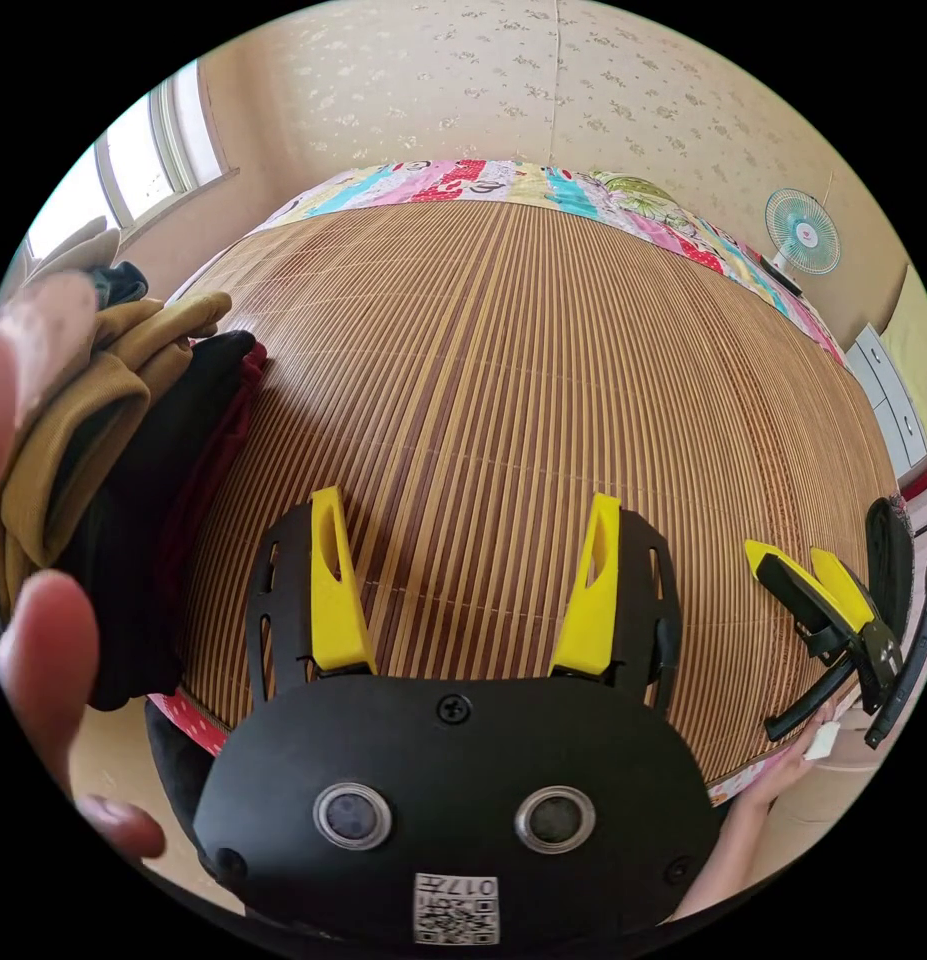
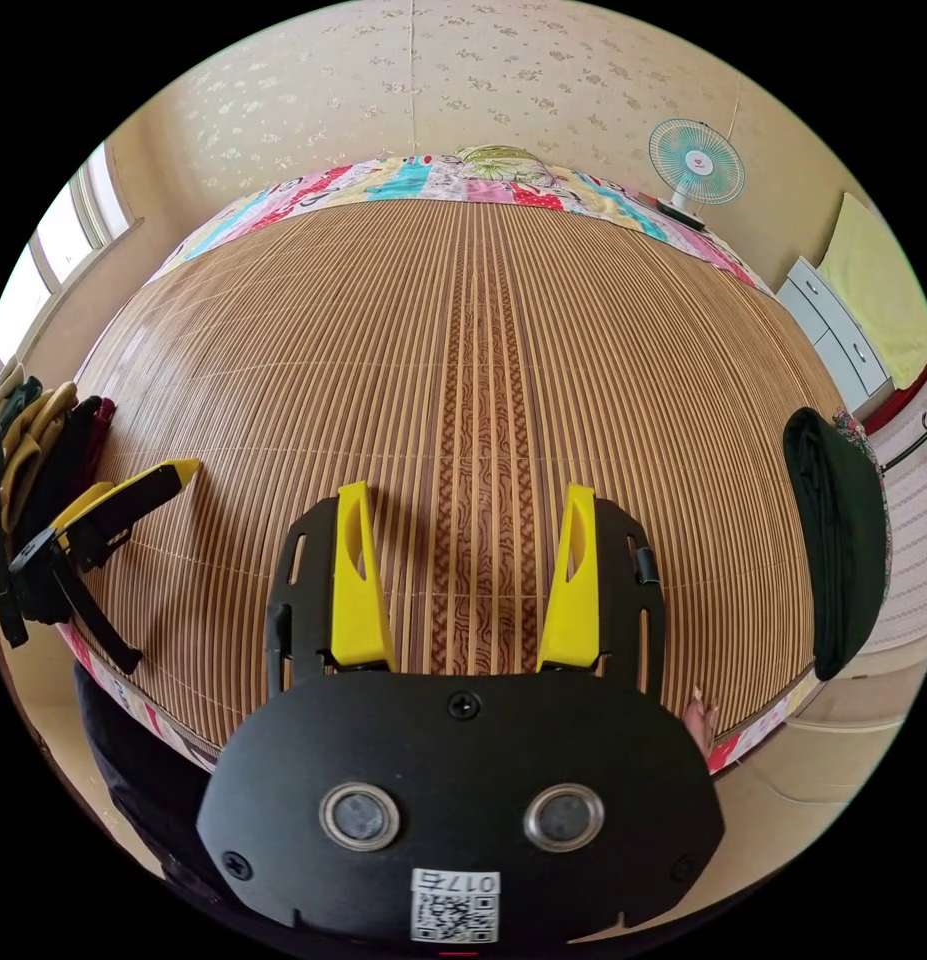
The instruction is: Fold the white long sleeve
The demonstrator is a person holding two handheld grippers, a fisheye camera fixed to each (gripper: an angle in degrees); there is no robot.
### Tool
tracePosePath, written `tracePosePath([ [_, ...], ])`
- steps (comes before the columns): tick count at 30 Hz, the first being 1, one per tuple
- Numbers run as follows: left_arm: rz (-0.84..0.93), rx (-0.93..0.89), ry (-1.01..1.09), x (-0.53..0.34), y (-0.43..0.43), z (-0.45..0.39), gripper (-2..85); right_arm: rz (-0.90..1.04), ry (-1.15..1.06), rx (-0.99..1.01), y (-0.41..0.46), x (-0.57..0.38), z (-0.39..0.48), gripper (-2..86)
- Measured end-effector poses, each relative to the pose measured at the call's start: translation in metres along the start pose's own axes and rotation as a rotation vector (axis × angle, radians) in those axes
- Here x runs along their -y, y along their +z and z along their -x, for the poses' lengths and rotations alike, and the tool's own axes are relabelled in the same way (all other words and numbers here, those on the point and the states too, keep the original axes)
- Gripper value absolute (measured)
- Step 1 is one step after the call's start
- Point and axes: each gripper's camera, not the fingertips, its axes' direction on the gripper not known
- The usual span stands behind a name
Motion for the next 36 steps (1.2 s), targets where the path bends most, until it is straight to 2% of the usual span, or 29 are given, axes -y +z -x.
tracePosePath([
  [21, 0.019, -0.04, 0.008, 0.006, -0.008, -0.003, 31.6, 0.001, 0.002, 0.0, -0.002, -0.002, -0.002, 24.8],
  [36, 0.0, -0.006, 0.009, 0.007, -0.043, -0.035, 31.5, 0.002, 0.003, -0.001, -0.003, -0.003, -0.004, 24.8],
])
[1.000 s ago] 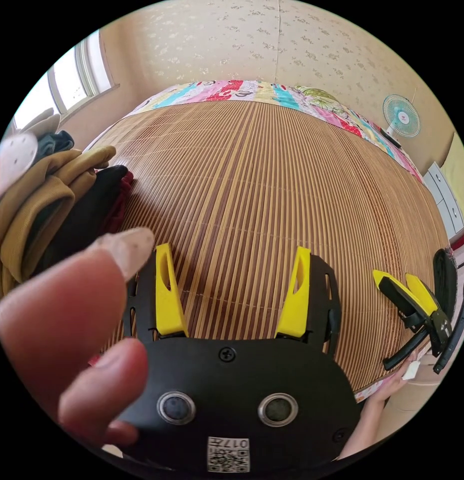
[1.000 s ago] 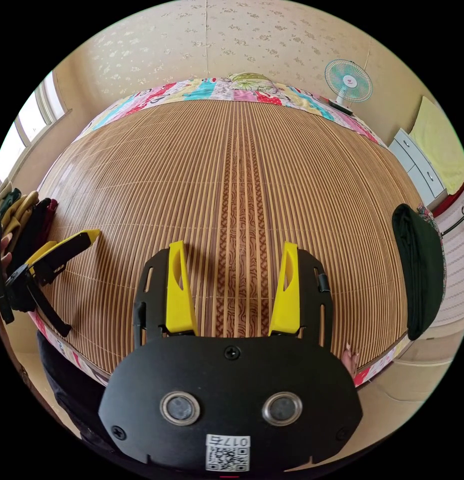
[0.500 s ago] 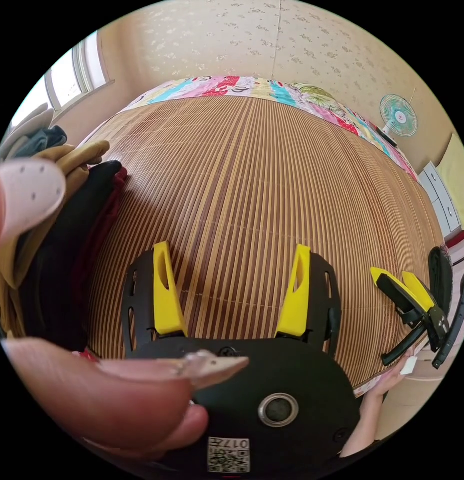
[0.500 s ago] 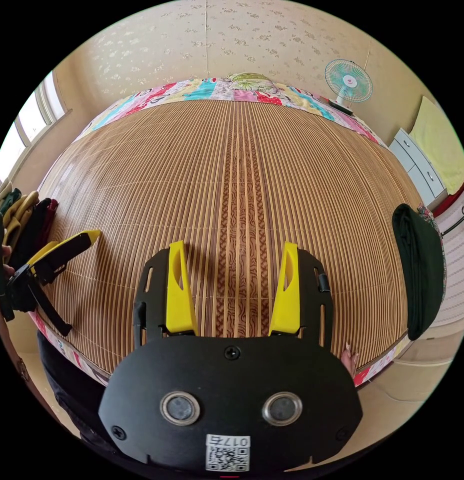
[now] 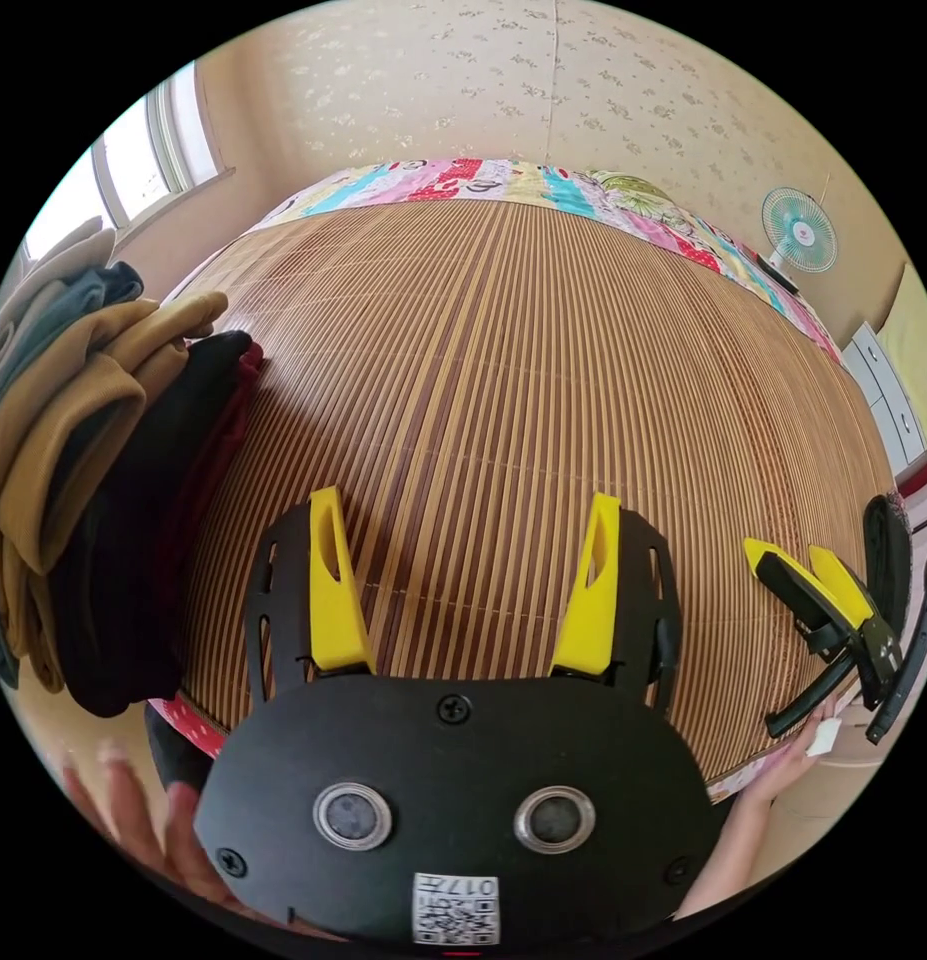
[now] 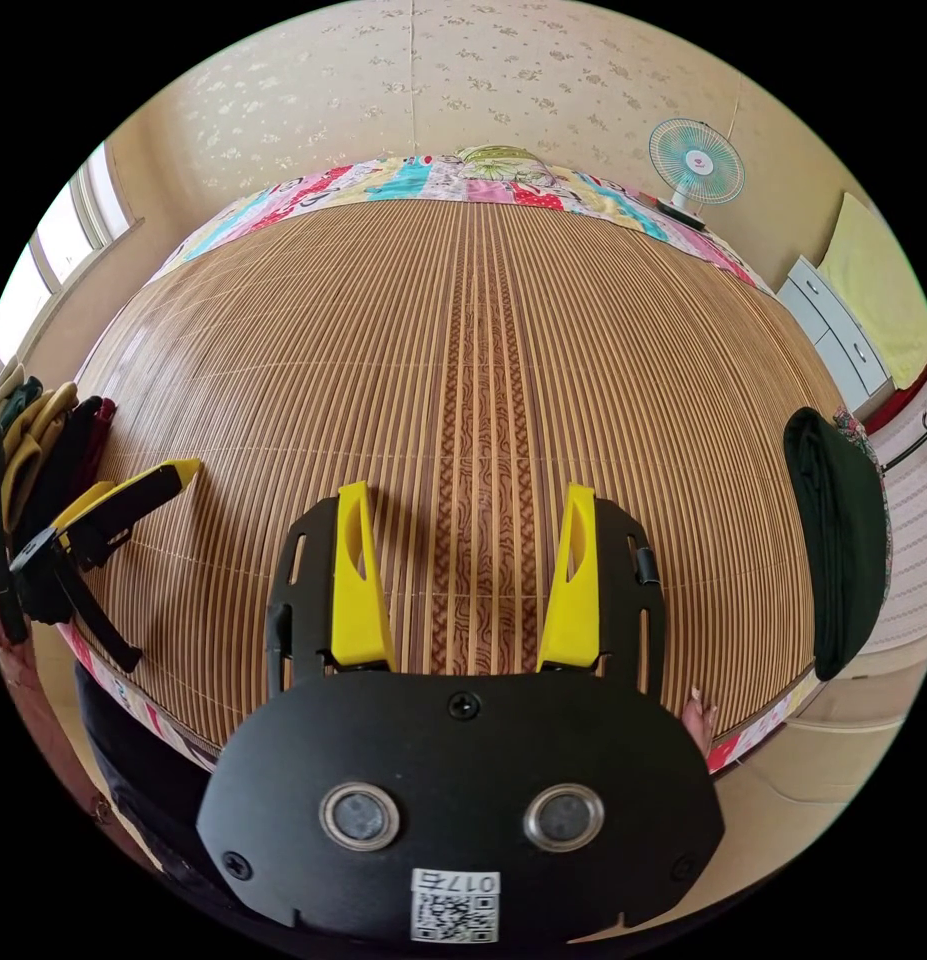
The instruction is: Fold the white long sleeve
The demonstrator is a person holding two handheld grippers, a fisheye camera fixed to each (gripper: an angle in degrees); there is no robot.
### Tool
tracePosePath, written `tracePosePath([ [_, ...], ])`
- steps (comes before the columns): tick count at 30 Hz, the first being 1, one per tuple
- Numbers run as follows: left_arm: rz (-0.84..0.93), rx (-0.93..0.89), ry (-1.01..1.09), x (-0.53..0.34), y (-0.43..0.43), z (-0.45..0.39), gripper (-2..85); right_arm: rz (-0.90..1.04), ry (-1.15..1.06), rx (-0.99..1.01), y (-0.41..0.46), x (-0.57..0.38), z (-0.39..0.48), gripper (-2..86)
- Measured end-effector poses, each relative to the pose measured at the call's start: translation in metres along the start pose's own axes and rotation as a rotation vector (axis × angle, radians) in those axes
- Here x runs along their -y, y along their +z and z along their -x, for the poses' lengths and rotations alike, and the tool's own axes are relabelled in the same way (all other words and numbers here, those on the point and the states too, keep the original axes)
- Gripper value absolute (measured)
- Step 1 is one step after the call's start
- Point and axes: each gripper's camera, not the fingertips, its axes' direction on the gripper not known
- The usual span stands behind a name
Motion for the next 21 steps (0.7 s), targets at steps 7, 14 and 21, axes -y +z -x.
tracePosePath([
  [7, 0.0, 0.0, 0.0, 0.001, -0.024, -0.022, 31.5, 0.001, 0.0, -0.001, 0.001, 0.001, 0.0, 24.9],
  [14, 0.0, 0.0, 0.0, 0.002, -0.056, -0.05, 31.5, 0.001, 0.001, -0.002, 0.002, 0.003, 0.0, 24.8],
  [21, 0.002, 0.003, 0.001, 0.003, -0.093, -0.083, 31.5, 0.004, -0.003, -0.003, 0.005, 0.007, 0.002, 24.7],
])
